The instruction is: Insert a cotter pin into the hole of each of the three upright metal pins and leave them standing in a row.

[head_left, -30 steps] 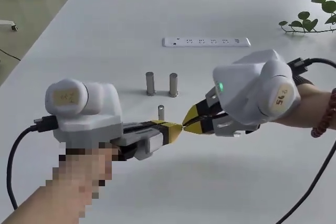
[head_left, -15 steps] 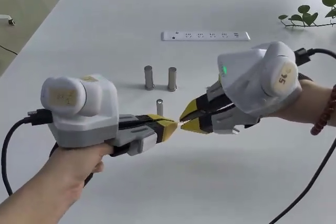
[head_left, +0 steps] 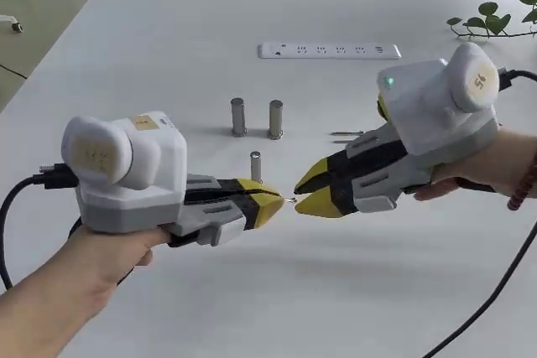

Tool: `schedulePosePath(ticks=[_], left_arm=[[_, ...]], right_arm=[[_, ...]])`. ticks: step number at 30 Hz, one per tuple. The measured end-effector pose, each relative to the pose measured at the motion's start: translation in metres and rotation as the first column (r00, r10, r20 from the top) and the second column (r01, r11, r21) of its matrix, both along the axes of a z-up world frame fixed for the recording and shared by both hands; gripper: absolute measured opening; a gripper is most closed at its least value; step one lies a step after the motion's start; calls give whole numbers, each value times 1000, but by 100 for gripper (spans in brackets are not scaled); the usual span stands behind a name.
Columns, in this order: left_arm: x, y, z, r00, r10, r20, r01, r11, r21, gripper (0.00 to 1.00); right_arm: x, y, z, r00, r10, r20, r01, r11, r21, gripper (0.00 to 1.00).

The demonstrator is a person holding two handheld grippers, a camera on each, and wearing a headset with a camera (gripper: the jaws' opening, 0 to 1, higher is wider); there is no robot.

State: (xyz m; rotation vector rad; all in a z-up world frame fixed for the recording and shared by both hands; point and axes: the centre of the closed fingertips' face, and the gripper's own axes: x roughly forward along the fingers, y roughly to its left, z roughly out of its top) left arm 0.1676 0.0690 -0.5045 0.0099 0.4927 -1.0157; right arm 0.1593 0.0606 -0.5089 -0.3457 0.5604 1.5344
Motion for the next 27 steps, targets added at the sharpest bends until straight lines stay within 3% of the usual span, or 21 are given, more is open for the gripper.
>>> schedulePosePath(ticks=[4,7,11,18,27], left_arm=[[-6,-3,4,999,-38,12,38,999,-26,0],[-13,-6,7,996,-84,30,86,996,-38,0],[-18,-11,11,992,-118,41,121,991,-58,0],[-24,-14,12,986,-163,46,166,984,-70,0],[-31,-15,13,981,-191,44,195,977,-83,0]], right_arm=[[-2,-2,-1,1000,6,-2,-6,1000,-1,7],[-10,-1,2,999,29,-44,-28,999,31,7],[-17,-2,1,997,55,-59,-53,998,25,6],[-26,1,2,993,90,-75,-88,996,32,0],[-34,1,1,988,137,-68,-137,991,6,0]])
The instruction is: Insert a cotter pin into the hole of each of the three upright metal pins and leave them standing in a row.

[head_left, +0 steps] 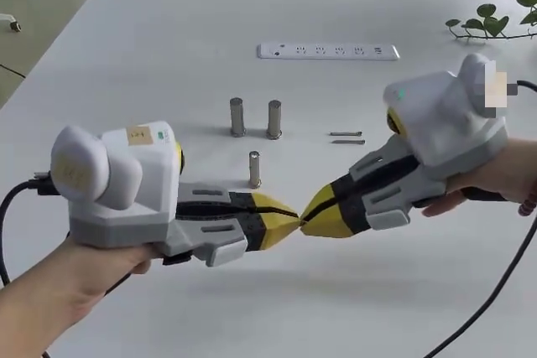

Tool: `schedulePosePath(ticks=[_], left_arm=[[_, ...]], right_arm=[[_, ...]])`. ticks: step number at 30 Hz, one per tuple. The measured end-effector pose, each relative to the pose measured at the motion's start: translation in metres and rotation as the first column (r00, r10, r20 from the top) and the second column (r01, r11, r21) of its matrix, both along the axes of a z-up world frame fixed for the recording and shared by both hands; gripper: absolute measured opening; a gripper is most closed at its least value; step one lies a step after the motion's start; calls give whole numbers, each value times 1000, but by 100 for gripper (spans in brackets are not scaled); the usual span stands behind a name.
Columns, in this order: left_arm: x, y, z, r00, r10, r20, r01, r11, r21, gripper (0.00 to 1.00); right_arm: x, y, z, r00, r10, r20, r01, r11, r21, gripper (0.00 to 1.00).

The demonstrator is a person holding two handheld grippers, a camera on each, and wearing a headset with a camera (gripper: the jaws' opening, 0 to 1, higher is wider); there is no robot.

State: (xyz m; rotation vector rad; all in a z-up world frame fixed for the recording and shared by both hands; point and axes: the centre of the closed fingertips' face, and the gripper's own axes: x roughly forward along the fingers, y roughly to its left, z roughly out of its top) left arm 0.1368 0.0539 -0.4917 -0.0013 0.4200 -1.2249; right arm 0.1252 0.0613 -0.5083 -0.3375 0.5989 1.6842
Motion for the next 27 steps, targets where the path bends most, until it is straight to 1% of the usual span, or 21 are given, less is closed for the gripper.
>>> schedulePosePath(ticks=[1,3,5,7,8,11,12,13,14,15,16,17,20,21,23,25,26,27], left_arm=[[0,0,0,1000,2,2,-2,1000,-1,0],[0,1,0,1000,4,0,-4,1000,-4,0],[1,1,0,1000,5,2,-5,1000,-2,0],[2,1,0,1000,5,8,-6,1000,5,0],[2,1,-1,1000,9,6,-9,1000,7,0],[4,2,-3,1000,21,-9,-21,1000,11,1],[5,3,-5,1000,27,-1,-27,999,21,1],[6,4,-5,1000,29,3,-29,999,27,2],[6,4,-6,999,33,1,-33,999,26,2],[7,4,-7,999,39,1,-39,999,27,2],[9,6,-8,999,49,7,-49,998,34,2],[11,7,-9,998,54,10,-55,998,39,4],[19,13,-13,995,95,40,-97,993,61,8],[21,15,-14,993,108,48,-111,992,67,10],[24,18,-15,991,123,54,-127,990,69,13],[29,23,-15,986,157,61,-161,985,64,14],[32,25,-15,983,172,68,-176,982,65,15],[38,31,-17,975,206,85,-213,974,77,17]], right_arm=[[1,0,0,1000,-1,12,1,1000,-2,0],[1,0,1,1000,5,21,-5,1000,-7,0],[1,0,1,999,16,44,-15,1000,-22,0],[1,0,0,997,26,67,-23,999,-41,0],[1,0,-1,996,31,78,-27,998,-53,0],[3,0,-3,994,37,102,-29,996,-79,0],[5,0,-4,993,36,116,-24,995,-102,0],[5,0,-5,991,43,123,-29,993,-111,0],[5,0,-5,989,52,136,-36,993,-115,0],[7,0,-6,989,47,140,-29,991,-128,0],[9,-1,-7,988,50,149,-28,989,-142,0],[10,-1,-7,986,53,156,-31,989,-143,0],[14,-3,-10,986,46,163,-17,985,-171,0],[18,-6,-14,985,36,169,0,979,-205,0],[23,-10,-17,983,30,181,14,972,-235,0],[30,-13,-21,979,33,199,23,962,-271,0],[34,-15,-23,979,19,205,42,956,-292,0],[36,-15,-23,978,18,207,44,955,-292,0]])
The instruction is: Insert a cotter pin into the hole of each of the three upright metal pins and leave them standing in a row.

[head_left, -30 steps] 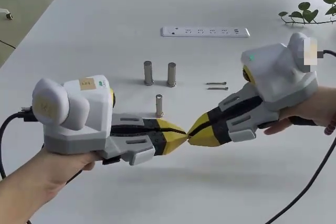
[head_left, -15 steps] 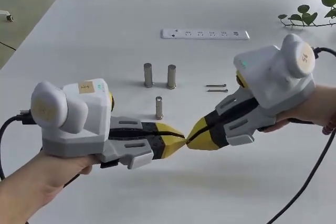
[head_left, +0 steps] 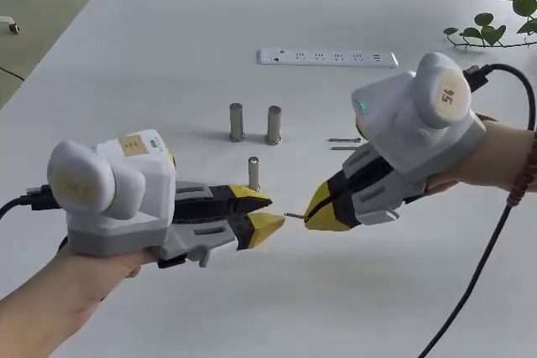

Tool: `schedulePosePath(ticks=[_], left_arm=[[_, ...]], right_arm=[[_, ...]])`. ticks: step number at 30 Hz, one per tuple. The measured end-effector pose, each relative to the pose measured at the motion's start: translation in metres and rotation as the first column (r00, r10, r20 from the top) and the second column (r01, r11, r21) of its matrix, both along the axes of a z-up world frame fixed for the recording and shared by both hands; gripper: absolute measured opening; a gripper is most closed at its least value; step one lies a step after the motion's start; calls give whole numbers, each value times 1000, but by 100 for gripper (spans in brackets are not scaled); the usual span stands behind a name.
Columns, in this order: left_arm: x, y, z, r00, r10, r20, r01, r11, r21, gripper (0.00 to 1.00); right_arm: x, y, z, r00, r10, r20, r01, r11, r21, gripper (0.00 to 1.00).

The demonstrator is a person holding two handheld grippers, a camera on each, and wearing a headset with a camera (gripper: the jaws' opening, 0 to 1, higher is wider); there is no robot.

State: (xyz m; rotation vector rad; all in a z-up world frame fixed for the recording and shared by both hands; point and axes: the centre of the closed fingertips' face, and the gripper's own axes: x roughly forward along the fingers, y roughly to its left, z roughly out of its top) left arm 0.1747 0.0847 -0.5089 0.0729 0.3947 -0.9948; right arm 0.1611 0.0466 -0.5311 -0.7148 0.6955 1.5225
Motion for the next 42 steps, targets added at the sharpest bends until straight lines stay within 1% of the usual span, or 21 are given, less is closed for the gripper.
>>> schedulePosePath(ticks=[1,2,3,6,10,14,16,17,18,19,20,22,24,25,28,30,32,34,38,40,42], left_arm=[[4,4,-2,1000,19,10,-19,1000,14,18],[8,8,-4,999,36,33,-37,999,36,19],[9,9,-5,999,44,32,-45,998,40,20],[15,15,-10,996,79,30,-81,996,48,20],[25,22,-18,992,111,54,-116,990,82,24],[36,24,-25,989,136,63,-142,983,112,25],[41,25,-28,987,148,66,-155,980,126,25],[45,25,-30,986,155,66,-162,978,132,25],[48,26,-31,984,163,65,-171,977,130,25],[52,26,-32,983,175,55,-181,975,127,25],[56,26,-34,981,185,57,-190,974,125,24],[62,25,-38,978,199,57,-205,969,135,24],[65,25,-40,977,205,56,-211,967,141,24],[68,25,-43,975,216,52,-222,965,142,24],[75,24,-48,970,238,45,-242,960,139,24],[80,24,-54,967,249,42,-253,956,150,23],[83,23,-58,966,257,36,-259,954,153,21],[86,22,-61,963,269,27,-270,951,148,21],[91,21,-64,958,286,20,-286,947,145,19],[92,19,-66,955,296,2,-294,948,123,17],[93,18,-68,954,299,-4,-297,947,123,16]], right_arm=[[4,-1,-1,1000,-16,2,16,1000,-12,0],[6,-1,-1,1000,-21,7,21,1000,-20,0],[11,-1,-2,999,-28,15,29,999,-27,0],[17,-1,-3,998,-56,11,56,998,-37,0],[26,-1,-7,997,-77,13,78,994,-75,0],[37,0,-10,993,-120,16,121,987,-107,0],[40,0,-11,992,-128,14,129,985,-118,0],[43,0,-12,990,-137,14,138,982,-128,0],[44,1,-13,990,-141,14,141,981,-134,0],[46,2,-15,989,-147,13,148,979,-141,0],[47,3,-16,989,-150,10,150,977,-149,0],[50,3,-19,987,-158,11,158,973,-170,0],[52,3,-22,988,-156,18,156,970,-186,0],[59,3,-25,987,-162,15,162,967,-196,0],[64,5,-26,986,-167,12,166,966,-200,0],[69,6,-26,984,-175,16,174,964,-203,0],[73,9,-26,983,-182,19,182,962,-202,0],[80,11,-28,983,-185,17,184,962,-204,0],[83,14,-31,982,-188,11,187,960,-210,0],[85,16,-31,981,-192,11,190,959,-210,0],[86,17,-33,979,-205,11,202,954,-219,0]])
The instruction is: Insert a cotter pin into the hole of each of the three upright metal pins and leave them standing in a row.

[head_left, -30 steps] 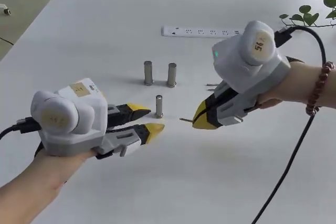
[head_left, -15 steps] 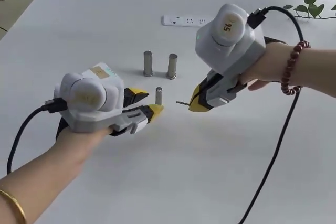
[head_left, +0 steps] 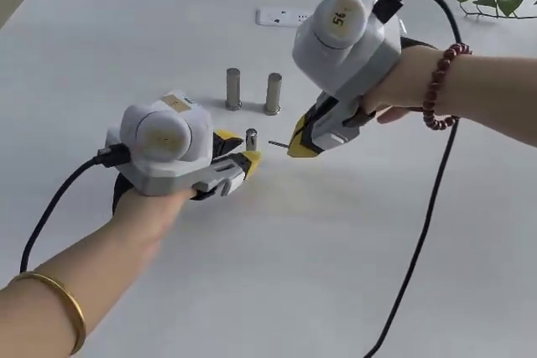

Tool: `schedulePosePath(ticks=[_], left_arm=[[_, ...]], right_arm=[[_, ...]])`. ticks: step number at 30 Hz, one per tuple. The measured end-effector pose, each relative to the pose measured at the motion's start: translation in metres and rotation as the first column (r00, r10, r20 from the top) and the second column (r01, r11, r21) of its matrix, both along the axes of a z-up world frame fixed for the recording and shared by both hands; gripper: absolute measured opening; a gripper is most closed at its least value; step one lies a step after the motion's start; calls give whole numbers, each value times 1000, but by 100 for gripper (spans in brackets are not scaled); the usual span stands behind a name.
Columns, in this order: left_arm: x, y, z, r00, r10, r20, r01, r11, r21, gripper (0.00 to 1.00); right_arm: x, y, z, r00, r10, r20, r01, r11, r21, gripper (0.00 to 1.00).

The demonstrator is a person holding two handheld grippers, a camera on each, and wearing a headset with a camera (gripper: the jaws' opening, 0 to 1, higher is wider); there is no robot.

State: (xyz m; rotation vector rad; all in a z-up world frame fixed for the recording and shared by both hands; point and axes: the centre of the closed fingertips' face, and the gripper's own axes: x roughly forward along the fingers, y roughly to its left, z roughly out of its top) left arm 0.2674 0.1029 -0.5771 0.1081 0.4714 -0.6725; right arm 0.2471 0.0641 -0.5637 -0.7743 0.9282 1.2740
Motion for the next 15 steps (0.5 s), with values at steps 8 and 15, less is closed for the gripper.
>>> schedulePosePath(ticks=[8,15], left_arm=[[1,-1,-3,999,26,-22,-27,999,-36,14],[1,-3,-7,999,33,-27,-34,999,-34,9]], right_arm=[[3,3,-1,1000,-10,11,10,1000,-2,0],[2,8,1,1000,-9,14,8,1000,9,0]])
